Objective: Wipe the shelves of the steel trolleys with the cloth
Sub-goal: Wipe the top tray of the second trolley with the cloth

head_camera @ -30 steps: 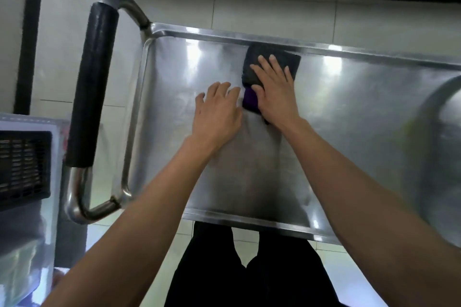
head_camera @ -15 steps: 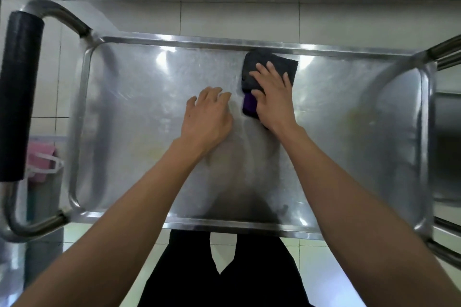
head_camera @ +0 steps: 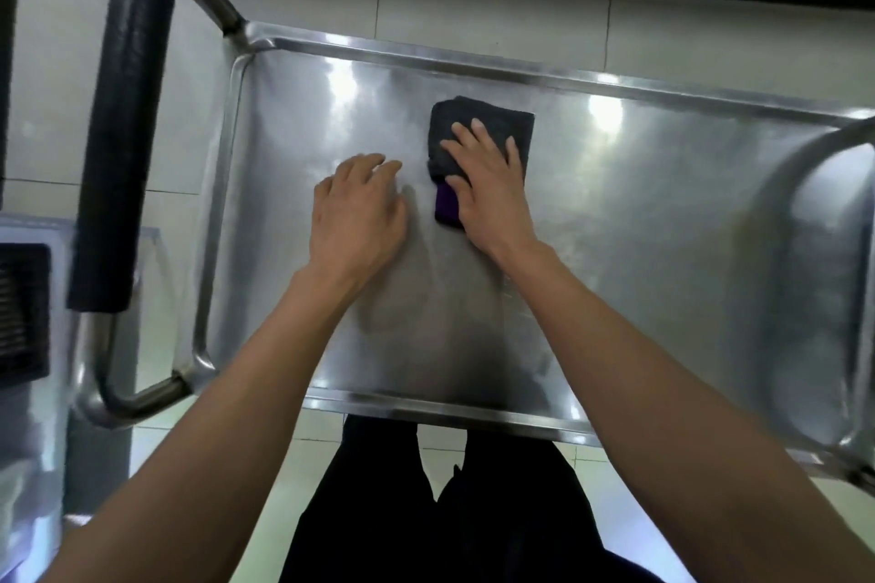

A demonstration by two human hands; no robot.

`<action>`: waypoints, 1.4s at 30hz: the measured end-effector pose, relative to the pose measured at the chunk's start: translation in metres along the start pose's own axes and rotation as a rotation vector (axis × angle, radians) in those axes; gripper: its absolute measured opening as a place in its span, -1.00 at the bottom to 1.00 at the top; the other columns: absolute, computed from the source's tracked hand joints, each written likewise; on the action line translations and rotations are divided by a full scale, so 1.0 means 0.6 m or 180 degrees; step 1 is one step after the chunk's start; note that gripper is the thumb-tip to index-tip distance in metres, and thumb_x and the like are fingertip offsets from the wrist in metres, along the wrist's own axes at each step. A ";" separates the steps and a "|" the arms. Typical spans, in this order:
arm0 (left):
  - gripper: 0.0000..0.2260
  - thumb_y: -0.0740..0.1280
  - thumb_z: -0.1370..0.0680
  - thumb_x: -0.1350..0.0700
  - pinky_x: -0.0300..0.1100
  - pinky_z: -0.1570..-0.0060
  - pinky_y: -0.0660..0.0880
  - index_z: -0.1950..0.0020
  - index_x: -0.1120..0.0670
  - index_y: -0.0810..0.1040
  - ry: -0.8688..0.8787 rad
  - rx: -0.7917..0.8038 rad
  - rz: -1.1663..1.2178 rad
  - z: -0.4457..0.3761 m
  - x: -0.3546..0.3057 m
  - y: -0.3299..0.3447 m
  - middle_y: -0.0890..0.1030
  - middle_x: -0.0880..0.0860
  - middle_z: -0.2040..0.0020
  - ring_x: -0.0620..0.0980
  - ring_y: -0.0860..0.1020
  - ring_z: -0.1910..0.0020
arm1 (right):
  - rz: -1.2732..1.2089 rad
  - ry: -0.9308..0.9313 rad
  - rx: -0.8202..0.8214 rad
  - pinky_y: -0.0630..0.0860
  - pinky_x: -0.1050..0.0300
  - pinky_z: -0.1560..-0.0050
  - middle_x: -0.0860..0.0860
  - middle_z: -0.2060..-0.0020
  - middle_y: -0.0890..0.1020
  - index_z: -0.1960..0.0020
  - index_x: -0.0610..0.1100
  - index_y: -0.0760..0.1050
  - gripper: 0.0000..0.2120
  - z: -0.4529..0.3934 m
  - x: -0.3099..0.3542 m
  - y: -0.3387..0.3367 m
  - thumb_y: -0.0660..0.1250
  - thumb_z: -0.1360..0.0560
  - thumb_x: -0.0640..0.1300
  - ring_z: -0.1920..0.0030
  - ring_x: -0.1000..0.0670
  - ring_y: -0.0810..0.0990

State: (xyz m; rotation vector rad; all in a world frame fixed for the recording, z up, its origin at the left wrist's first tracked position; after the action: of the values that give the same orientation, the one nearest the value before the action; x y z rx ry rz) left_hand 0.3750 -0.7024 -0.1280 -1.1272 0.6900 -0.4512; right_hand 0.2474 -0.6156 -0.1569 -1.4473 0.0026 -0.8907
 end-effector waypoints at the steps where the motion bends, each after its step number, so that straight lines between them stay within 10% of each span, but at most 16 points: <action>1: -0.61 0.21 -0.63 0.02 0.13 -0.42 0.32 -0.46 0.04 0.45 -0.0055 -0.0008 0.0036 0.005 0.022 -0.006 0.45 0.06 -0.46 0.09 0.36 -0.47 | 0.0002 -0.0012 0.0032 -0.15 -0.14 -0.59 0.05 -0.58 0.21 -0.54 -0.01 0.29 -0.56 -0.008 0.020 0.011 0.17 -0.67 -0.12 -0.60 0.04 0.01; 22: -0.49 0.13 -0.63 0.21 -0.02 -0.49 0.28 -0.60 0.13 0.20 -0.0985 -0.0232 0.0992 0.044 0.299 -0.058 0.27 0.07 -0.57 0.01 0.25 -0.54 | -0.0177 -0.0679 0.0622 -0.18 -0.13 -0.58 0.01 -0.60 0.14 -0.57 -0.10 0.22 -0.56 -0.113 0.356 0.174 0.07 -0.70 -0.20 -0.61 0.02 -0.05; 42: -0.64 0.19 -0.65 0.04 0.05 -0.26 0.38 -0.43 0.08 0.45 0.0133 -0.0061 0.0113 0.069 0.023 0.007 0.49 0.05 -0.40 0.08 0.40 -0.40 | 0.0123 -0.0071 0.0095 -0.10 -0.11 -0.59 -0.03 -0.60 0.13 -0.56 -0.06 0.24 -0.55 0.028 0.065 0.061 0.12 -0.68 -0.19 -0.61 -0.03 -0.04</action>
State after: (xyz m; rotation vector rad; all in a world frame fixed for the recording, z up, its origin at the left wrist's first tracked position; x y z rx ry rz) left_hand 0.4138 -0.6820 -0.1250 -1.1244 0.7511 -0.4398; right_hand 0.3020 -0.6263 -0.1648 -1.4247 0.0005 -0.8396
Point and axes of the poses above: each hand's wrist, its own z-axis away from the middle knuckle, its own y-axis out of the palm, x = y × z, the point moved 10 cm from there along -z, towards the middle knuckle
